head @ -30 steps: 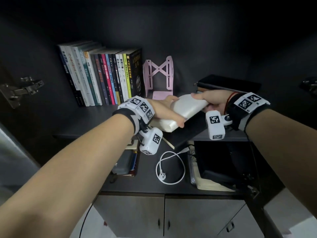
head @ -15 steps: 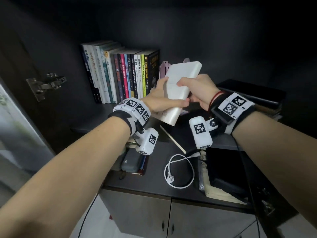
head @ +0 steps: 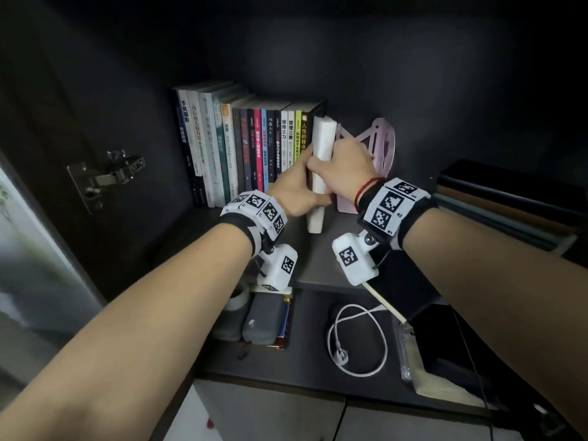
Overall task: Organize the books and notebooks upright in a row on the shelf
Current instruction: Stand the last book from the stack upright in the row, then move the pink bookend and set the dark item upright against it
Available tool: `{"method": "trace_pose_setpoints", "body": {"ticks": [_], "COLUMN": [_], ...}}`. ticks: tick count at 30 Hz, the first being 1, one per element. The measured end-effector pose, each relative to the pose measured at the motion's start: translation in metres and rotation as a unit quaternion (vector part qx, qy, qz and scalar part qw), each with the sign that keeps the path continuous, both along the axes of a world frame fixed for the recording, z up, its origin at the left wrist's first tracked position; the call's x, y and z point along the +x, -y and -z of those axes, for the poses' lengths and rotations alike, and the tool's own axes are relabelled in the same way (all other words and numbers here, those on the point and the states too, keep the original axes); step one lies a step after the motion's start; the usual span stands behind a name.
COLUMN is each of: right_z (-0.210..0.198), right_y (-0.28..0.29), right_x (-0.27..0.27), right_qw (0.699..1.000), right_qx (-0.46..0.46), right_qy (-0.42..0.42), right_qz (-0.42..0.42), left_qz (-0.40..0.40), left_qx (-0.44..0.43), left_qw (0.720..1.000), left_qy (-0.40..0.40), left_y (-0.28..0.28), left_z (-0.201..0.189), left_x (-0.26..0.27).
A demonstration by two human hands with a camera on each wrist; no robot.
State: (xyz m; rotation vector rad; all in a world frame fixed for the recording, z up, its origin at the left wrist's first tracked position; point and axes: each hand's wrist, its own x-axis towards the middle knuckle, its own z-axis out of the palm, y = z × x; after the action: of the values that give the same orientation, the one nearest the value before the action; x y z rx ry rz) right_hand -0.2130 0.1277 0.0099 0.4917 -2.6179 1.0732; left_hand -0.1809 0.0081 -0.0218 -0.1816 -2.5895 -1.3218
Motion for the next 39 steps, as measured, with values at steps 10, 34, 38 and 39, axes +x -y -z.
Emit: {"method": "trace_pose_setpoints", "body": {"ticks": [10,34,38,39], "right_z": [0.037,-0.001,-0.001,-0.001], "right_y": [0.004,-0.025,-0.069,-0.081], "right_x": [-0.064,-0.063,-0.053,-0.05], "right_qw": [0.993,0.99,0.936,0.913], "right_qx": [0.03,0.007,0.218,0.283], "right_qy": [0.059,0.142,0.276,0.292], "right_qz": [-0.095,0.017,0.025,0.033], "left_qz": [-0.096,-0.063,0.014,0.043], "left_qx": [-0.109,-0.151,-0.129,-0.147], "left_qw": [0.987,0.986,0.985,0.979], "left_qy": [-0.062,0.028,0.113,0.133], "left_y": [0.024,0.011,-0.02,-0.032], "left_z": [-0.003,-0.017,-0.017,-0.015], "left_x": [-0.03,-0.057,-0.039,-0.034]}}
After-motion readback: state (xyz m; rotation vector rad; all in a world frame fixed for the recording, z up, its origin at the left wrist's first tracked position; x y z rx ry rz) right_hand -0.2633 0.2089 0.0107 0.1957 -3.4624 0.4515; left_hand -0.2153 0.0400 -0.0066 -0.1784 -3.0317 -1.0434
